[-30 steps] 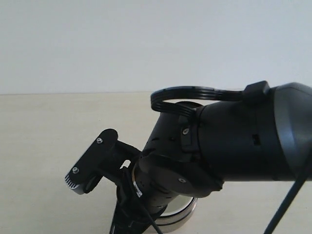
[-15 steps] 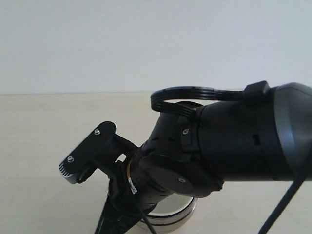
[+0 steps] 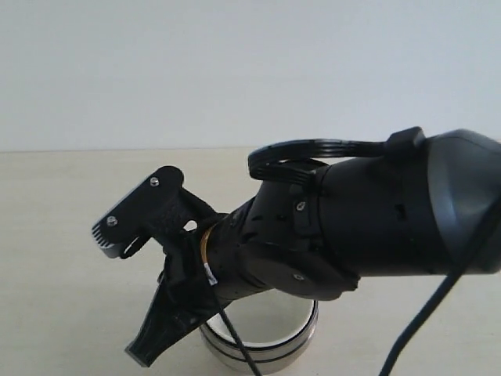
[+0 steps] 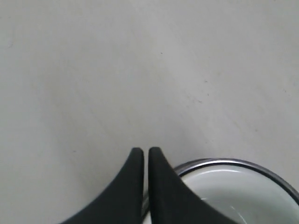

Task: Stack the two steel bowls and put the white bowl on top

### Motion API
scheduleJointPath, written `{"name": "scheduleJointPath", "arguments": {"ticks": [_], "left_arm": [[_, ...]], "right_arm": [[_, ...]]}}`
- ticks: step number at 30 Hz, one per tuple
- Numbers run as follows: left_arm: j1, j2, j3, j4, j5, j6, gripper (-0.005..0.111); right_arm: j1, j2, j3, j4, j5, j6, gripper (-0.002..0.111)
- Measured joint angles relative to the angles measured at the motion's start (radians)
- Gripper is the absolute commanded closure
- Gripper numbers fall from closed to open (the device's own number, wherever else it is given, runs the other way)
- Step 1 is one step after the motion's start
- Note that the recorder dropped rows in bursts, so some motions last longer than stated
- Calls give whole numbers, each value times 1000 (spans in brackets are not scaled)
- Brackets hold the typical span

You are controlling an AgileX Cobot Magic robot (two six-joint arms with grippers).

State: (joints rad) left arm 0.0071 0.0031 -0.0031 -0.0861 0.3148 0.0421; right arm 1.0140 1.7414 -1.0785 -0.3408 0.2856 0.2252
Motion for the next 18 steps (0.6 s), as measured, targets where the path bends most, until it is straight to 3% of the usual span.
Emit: {"name": "scheduleJointPath", "arguments": {"ticks": [9,18], "left_arm": [[0,0,0,0,0,0,103],[0,0,0,0,0,0,103]], "right_arm": [[-45,93,0,-2,-80,30,108],[-45,18,0,-6,-75,32,108]]}}
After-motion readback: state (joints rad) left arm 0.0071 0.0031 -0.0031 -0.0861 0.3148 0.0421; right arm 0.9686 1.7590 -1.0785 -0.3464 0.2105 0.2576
